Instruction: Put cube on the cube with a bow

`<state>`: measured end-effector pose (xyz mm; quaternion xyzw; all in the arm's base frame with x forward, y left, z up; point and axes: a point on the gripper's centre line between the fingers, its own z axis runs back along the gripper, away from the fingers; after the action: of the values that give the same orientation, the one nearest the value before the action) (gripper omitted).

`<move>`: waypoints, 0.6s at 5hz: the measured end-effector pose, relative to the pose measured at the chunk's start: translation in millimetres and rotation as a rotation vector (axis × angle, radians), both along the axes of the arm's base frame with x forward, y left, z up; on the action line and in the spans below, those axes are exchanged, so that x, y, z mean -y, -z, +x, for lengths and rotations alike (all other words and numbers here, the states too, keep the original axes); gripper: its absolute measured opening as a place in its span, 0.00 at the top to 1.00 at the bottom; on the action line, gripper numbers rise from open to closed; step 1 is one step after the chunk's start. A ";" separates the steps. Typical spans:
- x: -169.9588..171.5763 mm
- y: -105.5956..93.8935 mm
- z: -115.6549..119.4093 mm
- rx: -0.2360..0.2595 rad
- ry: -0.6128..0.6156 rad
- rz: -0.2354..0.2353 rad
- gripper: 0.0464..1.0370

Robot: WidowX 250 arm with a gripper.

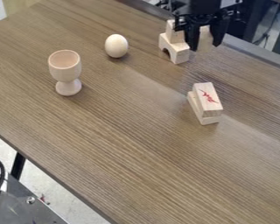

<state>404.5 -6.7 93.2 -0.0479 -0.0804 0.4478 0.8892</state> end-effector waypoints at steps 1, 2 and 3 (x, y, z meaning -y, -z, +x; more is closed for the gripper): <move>-5.4 2.8 2.8 -0.008 -0.013 0.003 0.48; -10.4 4.3 7.0 -0.011 -0.022 0.007 0.48; -17.1 4.8 10.4 -0.009 -0.038 0.008 0.48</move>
<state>414.9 10.4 88.4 -0.0406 -0.0790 0.4646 0.8810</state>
